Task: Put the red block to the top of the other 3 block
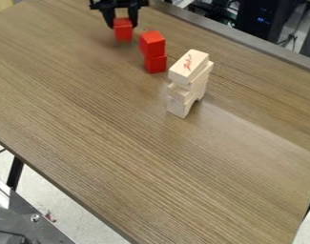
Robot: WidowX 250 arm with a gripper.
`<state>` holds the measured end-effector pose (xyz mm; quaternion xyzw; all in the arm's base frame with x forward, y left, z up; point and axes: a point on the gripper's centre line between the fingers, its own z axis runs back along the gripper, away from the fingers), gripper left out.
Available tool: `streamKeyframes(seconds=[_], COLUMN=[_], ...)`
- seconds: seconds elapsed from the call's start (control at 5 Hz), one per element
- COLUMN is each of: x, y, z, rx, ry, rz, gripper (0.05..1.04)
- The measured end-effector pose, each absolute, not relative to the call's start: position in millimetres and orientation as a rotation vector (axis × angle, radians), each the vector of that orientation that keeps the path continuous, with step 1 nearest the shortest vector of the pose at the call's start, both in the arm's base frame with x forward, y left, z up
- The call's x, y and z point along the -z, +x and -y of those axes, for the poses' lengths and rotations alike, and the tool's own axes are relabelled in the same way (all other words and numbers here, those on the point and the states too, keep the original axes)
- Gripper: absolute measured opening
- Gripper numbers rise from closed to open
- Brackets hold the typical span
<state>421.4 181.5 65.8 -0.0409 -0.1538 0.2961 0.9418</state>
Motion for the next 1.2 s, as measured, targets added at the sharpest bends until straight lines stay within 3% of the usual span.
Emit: streamKeyframes(seconds=[0.4,0.6,1.2], x=[-100,-121,-128], y=[431,430,398], z=[-168,-162,-135], rx=[-0.591,-0.524,-0.326], ry=[-0.233,-0.237,-0.202], rz=[0.312,0.345,0.335], gripper=[0.563,0.563,0.563])
